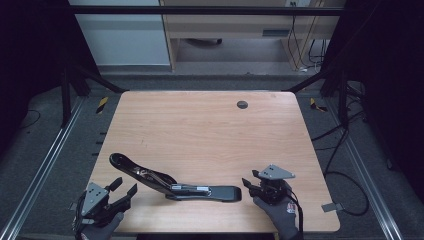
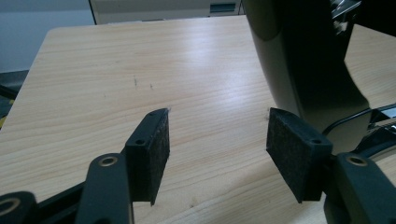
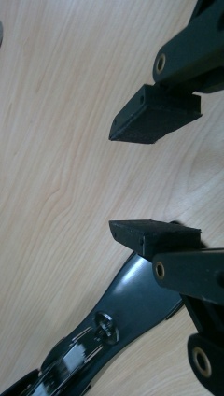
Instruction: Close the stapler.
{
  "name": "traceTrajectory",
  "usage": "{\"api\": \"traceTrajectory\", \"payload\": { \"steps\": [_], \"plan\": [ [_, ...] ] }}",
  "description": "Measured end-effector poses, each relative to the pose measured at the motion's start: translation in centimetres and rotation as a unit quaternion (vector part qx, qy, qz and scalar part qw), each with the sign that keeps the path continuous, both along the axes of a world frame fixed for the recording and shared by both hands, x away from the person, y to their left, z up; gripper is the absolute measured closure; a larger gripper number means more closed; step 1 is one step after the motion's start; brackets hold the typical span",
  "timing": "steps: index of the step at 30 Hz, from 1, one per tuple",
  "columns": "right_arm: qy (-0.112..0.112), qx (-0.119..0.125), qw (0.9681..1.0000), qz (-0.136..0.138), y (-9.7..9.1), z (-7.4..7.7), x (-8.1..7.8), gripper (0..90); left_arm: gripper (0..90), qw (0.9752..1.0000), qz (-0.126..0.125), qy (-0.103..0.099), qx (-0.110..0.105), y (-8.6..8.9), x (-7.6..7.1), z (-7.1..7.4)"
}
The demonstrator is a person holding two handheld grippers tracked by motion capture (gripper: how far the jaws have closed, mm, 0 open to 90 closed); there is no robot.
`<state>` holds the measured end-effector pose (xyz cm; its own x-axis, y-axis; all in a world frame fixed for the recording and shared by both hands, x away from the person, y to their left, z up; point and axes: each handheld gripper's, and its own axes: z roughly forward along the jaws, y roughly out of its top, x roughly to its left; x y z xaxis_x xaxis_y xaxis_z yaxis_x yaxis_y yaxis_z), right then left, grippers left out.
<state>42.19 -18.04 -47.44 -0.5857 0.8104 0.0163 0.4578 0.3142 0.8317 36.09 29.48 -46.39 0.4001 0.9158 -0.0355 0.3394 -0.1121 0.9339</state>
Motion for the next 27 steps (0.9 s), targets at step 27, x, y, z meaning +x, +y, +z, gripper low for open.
{"api": "traceTrajectory", "payload": {
  "steps": [27],
  "plan": [
    [0.018,0.015,0.9995,0.023,1.1,-0.5,-1.7,68.0,37.8,0.9989,-0.018,-0.039,-0.017,-0.4,-1.3,2.4]
  ]
}}
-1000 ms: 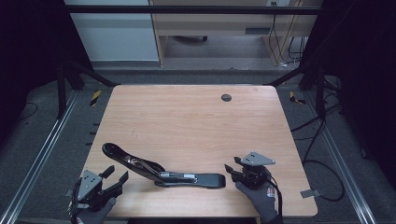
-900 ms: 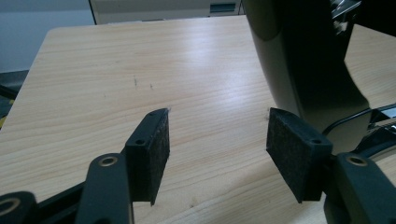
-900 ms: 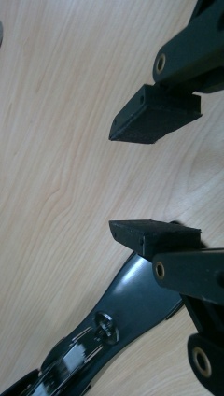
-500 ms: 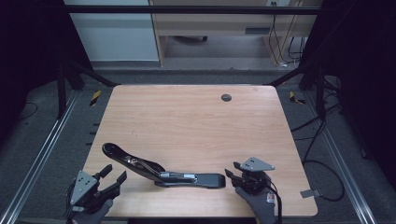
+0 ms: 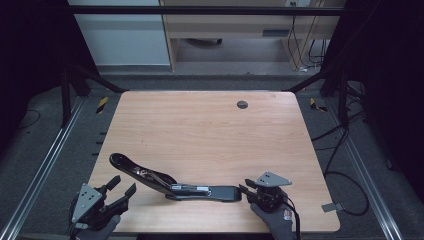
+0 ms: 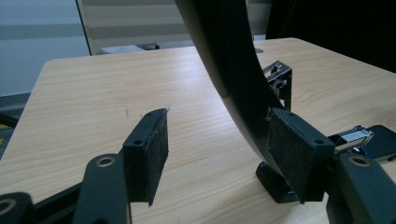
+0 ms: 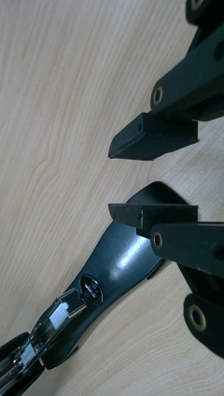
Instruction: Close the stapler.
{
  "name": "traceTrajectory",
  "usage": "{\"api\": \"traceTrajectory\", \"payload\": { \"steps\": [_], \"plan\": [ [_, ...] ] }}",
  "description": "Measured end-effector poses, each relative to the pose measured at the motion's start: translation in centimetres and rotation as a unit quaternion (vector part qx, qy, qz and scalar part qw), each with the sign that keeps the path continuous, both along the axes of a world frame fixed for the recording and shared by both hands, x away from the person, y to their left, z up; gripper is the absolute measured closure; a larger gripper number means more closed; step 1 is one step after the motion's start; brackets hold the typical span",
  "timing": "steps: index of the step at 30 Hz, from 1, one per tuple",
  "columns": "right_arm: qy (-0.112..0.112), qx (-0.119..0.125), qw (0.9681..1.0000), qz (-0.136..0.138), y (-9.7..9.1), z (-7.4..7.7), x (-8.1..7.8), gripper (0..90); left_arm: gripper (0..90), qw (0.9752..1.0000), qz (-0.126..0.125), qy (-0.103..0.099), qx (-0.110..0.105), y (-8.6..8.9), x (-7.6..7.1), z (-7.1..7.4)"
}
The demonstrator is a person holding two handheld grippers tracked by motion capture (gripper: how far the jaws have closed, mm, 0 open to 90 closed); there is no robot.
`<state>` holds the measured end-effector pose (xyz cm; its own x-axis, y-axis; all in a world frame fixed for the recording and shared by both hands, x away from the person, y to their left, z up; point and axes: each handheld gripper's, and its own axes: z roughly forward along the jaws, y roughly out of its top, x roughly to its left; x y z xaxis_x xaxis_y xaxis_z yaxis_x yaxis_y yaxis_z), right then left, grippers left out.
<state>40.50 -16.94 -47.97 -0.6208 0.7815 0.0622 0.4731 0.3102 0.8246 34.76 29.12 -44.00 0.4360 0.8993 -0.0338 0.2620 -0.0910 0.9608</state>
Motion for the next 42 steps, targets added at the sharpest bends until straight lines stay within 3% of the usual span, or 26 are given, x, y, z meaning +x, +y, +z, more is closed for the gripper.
{"api": "traceTrajectory", "payload": {
  "steps": [21,32,42],
  "plan": [
    [0.010,0.001,0.9998,0.017,0.7,-0.4,-0.5,86.0,37.4,0.9998,-0.002,-0.018,-0.009,-0.6,0.6,1.9],
    [0.008,0.006,0.9997,0.024,0.9,-0.3,-0.7,90.0,38.0,0.9996,-0.002,-0.027,-0.005,-1.2,1.9,3.0],
    [0.012,0.008,0.9993,0.034,1.6,-0.4,-0.8,90.0,41.0,0.9996,0.002,-0.025,-0.014,-1.2,2.9,3.0]
  ]
}}
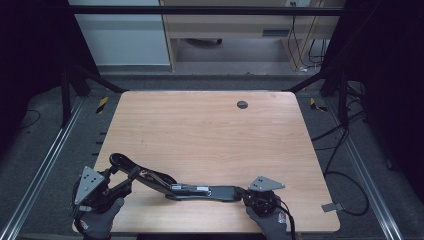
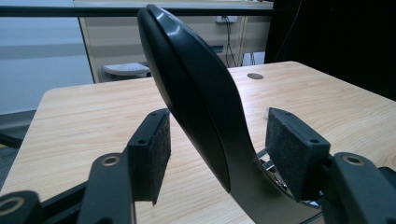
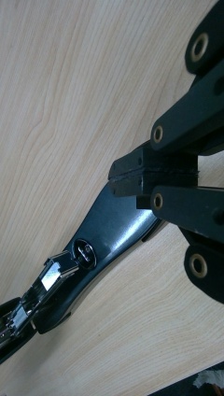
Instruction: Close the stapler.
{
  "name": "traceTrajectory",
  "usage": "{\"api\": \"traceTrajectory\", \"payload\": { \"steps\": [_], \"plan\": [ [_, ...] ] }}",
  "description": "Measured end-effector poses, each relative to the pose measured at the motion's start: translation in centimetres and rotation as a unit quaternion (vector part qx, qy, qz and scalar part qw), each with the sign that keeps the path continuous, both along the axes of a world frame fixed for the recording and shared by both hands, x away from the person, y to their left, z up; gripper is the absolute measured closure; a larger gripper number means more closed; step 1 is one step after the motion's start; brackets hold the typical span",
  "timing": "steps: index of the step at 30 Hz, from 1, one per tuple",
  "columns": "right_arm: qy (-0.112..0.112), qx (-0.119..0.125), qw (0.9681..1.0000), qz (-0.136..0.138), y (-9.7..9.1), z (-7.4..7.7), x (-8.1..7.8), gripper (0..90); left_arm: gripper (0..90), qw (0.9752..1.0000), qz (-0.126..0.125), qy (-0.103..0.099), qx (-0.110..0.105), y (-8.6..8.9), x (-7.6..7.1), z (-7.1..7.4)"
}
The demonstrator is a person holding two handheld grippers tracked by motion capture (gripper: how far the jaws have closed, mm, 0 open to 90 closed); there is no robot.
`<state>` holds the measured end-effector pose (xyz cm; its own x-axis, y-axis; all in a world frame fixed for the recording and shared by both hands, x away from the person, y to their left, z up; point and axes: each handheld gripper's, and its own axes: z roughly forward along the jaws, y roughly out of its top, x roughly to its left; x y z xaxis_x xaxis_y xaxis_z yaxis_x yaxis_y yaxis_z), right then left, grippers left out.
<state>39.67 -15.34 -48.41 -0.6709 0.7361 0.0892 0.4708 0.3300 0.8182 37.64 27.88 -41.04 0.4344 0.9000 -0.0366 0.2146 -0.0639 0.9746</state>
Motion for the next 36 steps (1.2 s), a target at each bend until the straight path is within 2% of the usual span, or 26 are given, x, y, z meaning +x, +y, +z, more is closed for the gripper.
{"api": "traceTrajectory", "payload": {
  "steps": [8,16,36],
  "plan": [
    [0.003,0.008,1.0000,0.002,0.3,-0.1,-0.1,90.0,45.6,1.0000,0.002,-0.002,-0.005,-0.2,0.1,0.2],
    [0.008,0.005,0.9999,0.003,0.7,-0.5,0.0,90.0,52.1,0.9999,0.005,0.000,-0.010,0.0,0.2,0.0],
    [0.026,-0.001,0.9997,0.005,1.2,-1.4,0.4,90.0,54.1,0.9998,0.006,0.007,-0.020,0.0,0.2,0.1]
  ]
}}
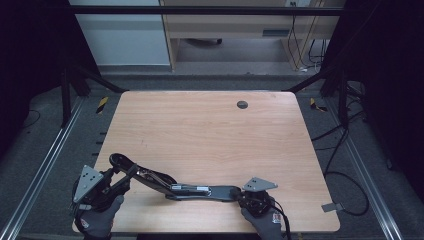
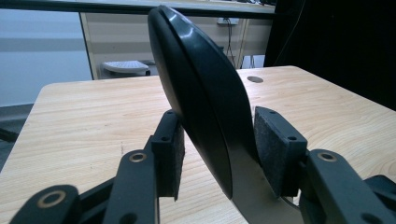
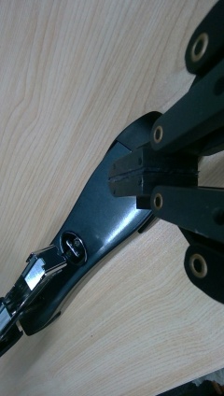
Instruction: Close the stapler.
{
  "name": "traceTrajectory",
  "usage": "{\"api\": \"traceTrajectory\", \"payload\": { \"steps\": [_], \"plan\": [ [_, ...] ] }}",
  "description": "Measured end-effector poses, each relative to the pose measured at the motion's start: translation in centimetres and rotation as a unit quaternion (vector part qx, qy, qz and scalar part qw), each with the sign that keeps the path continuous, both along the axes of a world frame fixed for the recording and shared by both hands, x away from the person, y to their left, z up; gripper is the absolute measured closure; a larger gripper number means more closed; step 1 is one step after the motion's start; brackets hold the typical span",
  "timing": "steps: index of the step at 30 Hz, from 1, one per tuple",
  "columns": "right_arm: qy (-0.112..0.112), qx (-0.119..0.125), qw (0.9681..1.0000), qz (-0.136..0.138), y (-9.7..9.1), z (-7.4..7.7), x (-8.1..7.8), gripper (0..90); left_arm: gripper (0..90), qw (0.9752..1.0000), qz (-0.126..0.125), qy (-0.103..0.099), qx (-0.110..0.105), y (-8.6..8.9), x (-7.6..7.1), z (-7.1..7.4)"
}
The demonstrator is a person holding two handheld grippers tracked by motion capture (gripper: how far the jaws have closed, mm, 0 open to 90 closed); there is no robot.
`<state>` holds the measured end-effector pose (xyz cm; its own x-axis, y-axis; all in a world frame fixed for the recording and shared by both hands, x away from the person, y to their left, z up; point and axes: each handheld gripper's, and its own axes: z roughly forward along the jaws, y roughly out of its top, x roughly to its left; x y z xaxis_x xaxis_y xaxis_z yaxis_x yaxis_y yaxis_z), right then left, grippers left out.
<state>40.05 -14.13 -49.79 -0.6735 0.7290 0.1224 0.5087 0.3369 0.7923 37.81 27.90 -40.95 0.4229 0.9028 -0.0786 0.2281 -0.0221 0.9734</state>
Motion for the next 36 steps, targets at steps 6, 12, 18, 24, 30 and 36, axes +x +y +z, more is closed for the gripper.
{"api": "traceTrajectory", "payload": {
  "steps": [6,12,18,24,30,36],
  "plan": [
    [0.000,-0.002,1.0000,0.006,0.21,-0.08,0.15,90.0,54.4,1.0000,0.003,0.001,0.000,-0.09,-0.07,0.07],
    [-0.001,-0.003,1.0000,0.000,0.07,-0.10,0.15,90.0,54.8,1.0000,0.004,0.000,0.003,-0.31,-0.18,0.22],
    [0.002,0.001,1.0000,-0.005,-0.02,-0.12,0.11,90.0,55.1,1.0000,0.003,0.002,-0.001,-0.30,-0.25,0.27],
    [0.002,0.001,1.0000,-0.007,0.00,-0.11,0.09,90.0,55.5,1.0000,-0.003,0.000,0.001,-0.48,-0.40,0.45],
    [0.002,-0.001,0.9999,-0.011,0.03,-0.09,0.09,90.0,55.7,1.0000,-0.007,-0.003,0.000,-0.55,-0.60,0.51],
    [0.002,-0.002,0.9999,-0.011,0.06,-0.07,0.09,90.0,56.0,0.9999,-0.008,-0.006,0.000,-0.73,-0.73,0.60]
  ]
}}
